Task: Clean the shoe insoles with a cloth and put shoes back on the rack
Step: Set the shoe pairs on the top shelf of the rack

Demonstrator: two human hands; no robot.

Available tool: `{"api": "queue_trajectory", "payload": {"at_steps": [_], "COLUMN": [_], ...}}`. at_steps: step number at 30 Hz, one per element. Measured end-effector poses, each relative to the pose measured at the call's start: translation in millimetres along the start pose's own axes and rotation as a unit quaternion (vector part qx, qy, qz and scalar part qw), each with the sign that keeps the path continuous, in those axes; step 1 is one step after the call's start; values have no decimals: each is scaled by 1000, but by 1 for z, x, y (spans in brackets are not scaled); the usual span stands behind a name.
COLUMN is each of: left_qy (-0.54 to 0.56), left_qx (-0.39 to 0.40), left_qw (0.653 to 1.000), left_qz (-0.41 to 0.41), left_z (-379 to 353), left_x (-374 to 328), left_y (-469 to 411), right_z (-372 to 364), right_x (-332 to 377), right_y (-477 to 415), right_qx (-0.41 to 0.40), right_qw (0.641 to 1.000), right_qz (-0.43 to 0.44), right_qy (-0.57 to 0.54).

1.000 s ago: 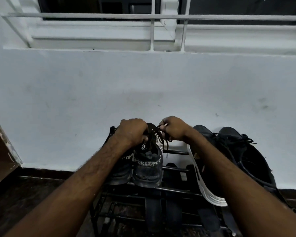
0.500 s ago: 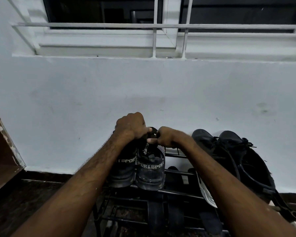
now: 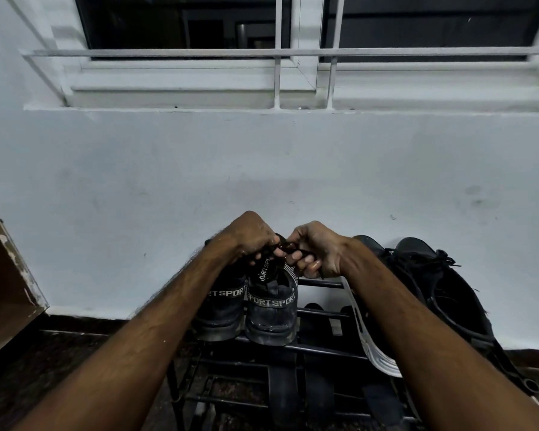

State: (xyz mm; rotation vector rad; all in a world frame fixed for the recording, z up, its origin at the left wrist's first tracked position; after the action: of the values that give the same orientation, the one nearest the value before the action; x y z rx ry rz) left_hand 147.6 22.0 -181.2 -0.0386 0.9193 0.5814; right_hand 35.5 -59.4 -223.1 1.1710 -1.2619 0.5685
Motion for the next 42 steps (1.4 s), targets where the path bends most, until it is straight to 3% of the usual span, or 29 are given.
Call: {"api": "queue_trajectory", "payload": {"at_steps": [3,6,8,10,11,13,16,20,22,24,26,30,34,37,39,40,42], "left_qy": [-116,-156,-145,-194,-241,-345,-492,-569,-584,-568,-511,-415,-363,-336,-339,-341,-347], "left_qx": [70,101,63,-52,-82,-51,-40,-123,-148,-165,-193,-213,-203,-197,-196,-197,-200], "left_qw": [990,979,980,969,957,931,862,800,783,790,825,880,907,919,918,917,913], "left_qz": [-40,-84,-122,-148,-138,-105,-114,-142,-153,-162,-145,-87,-61,-57,-63,-67,-72], "left_z": [-7,-4,8,25,27,10,-26,-35,-39,-35,-20,5,14,17,16,15,13], "left_x": [-15,-26,-28,-24,-20,-7,5,10,11,6,-2,-2,3,2,-2,-3,-4], "left_y": [11,19,18,13,13,13,14,15,16,18,22,21,15,11,11,11,12], "right_z": [-2,9,14,22,25,25,21,20,16,5,-8,-22,-24,-26,-34,-39,-49], "right_x": [-4,-5,-7,-8,-8,-5,4,25,30,36,39,32,21,15,14,14,16], "right_y": [-1,-6,-6,-2,1,6,7,10,9,11,16,22,22,21,15,12,1], "right_qx": [-2,-74,-92,-115,-132,-152,-179,-255,-249,-194,-106,29,89,91,61,44,4], "right_qw": [1000,993,989,984,978,969,968,945,941,961,986,991,990,983,963,934,831], "right_qz": [4,24,16,-1,-7,-7,15,91,120,123,106,100,89,66,69,84,111], "right_qy": [-15,89,115,139,161,195,175,181,193,155,75,82,66,147,254,344,545]}}
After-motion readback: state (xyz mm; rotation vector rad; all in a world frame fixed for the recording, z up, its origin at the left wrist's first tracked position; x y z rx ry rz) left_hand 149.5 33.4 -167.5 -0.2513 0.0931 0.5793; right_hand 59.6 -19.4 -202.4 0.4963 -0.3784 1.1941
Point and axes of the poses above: each hand's wrist, its own y-axis away from the middle knuckle, its own z-axis out of the back of the hand, x = y × z, the point moved 5 cm from there along -y, towards the middle knuckle, and after that the axes turned 11 degrees about z, right-handed, at the moved point
